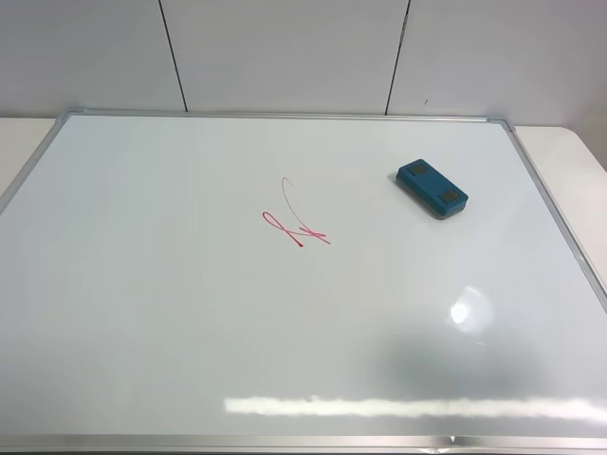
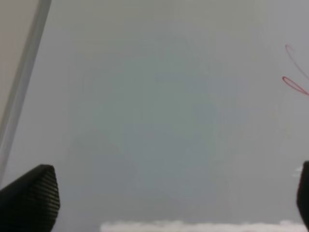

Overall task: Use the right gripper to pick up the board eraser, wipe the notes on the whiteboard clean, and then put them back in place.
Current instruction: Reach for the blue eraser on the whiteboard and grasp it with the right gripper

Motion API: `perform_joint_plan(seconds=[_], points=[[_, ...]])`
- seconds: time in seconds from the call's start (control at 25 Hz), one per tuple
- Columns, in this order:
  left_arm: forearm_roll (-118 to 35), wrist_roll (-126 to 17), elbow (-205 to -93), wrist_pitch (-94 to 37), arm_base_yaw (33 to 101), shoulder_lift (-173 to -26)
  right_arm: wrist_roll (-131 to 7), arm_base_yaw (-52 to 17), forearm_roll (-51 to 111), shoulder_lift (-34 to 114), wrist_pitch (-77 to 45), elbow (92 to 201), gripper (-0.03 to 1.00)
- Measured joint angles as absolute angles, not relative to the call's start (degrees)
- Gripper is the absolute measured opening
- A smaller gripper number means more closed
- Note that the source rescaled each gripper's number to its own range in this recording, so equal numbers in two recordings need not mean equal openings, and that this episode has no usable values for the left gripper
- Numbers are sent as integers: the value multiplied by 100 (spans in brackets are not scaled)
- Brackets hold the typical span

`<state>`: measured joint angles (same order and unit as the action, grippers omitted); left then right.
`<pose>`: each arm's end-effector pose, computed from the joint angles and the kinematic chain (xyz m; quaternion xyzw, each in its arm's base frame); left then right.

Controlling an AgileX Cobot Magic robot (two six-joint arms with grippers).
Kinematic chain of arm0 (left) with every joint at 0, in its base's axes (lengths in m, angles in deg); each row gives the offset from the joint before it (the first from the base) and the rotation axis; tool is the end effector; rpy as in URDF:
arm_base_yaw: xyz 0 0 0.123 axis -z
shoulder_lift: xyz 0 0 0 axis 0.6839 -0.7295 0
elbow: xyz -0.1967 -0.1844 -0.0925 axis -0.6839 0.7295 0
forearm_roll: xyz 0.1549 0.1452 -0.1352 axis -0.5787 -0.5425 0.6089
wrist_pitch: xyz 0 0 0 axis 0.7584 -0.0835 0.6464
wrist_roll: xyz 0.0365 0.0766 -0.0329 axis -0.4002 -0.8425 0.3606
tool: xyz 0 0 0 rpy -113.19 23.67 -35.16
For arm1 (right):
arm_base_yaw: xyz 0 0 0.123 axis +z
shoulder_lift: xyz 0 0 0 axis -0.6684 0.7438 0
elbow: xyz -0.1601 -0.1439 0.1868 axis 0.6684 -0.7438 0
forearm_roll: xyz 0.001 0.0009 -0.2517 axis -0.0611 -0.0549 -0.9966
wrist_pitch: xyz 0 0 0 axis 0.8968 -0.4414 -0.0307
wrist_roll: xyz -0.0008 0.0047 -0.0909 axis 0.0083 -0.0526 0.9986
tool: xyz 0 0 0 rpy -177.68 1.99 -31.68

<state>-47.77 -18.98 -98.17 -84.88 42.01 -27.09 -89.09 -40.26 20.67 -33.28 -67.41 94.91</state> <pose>-0.0042 -0.0095 0.2801 -0.0188 0.8490 -0.0617 0.5245 -0.0044 -0.0019 0.2762 0.0218 0.8526 0.0176 0.5218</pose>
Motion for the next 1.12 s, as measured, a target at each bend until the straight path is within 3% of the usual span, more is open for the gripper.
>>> perform_joint_plan(seconds=[0.56,1.12], points=[[-4777,-1899,-9817,-8488,4201,-2709,-8856,-4026,2192,-3171,-6801,9511,100],[-4777,-1904,-9817,-8488,4201,-2709,-7920,-4026,2357,1086,-7106,11125,100]])
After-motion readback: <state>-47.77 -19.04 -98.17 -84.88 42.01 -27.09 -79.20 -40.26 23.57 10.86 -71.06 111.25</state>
